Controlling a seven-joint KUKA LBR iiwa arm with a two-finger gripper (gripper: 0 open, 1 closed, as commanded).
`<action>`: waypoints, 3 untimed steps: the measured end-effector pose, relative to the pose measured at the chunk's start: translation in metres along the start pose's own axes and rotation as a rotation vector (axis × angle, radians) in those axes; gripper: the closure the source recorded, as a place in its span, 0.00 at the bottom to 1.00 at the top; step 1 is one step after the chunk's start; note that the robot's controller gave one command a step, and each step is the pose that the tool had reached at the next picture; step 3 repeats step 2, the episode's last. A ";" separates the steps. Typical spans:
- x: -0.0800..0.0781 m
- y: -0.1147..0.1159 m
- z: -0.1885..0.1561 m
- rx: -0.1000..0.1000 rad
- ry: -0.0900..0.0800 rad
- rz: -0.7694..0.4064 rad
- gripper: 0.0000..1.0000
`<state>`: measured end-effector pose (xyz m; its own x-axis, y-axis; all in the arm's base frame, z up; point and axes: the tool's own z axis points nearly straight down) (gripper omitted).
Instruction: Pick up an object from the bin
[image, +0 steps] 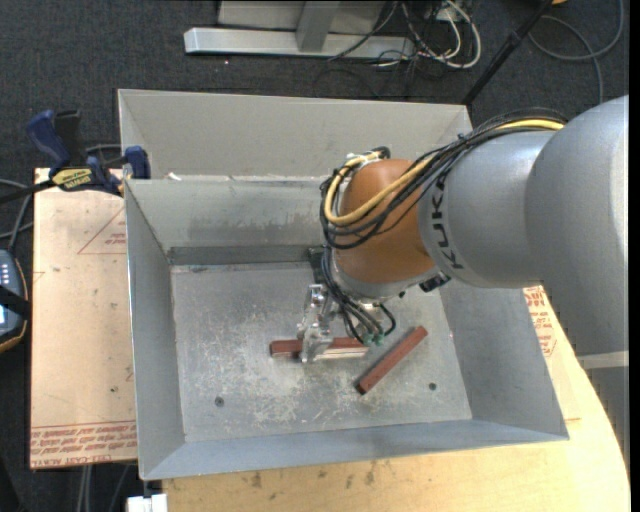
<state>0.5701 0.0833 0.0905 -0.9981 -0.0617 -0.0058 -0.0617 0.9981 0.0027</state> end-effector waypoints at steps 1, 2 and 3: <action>0.002 0.004 -0.027 0.001 0.007 0.008 1.00; 0.016 -0.007 -0.142 0.002 0.003 -0.027 1.00; 0.016 -0.007 -0.142 0.002 0.003 -0.027 1.00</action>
Offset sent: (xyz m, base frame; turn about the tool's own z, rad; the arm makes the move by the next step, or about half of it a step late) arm -0.0166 -0.0092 0.1417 -0.0284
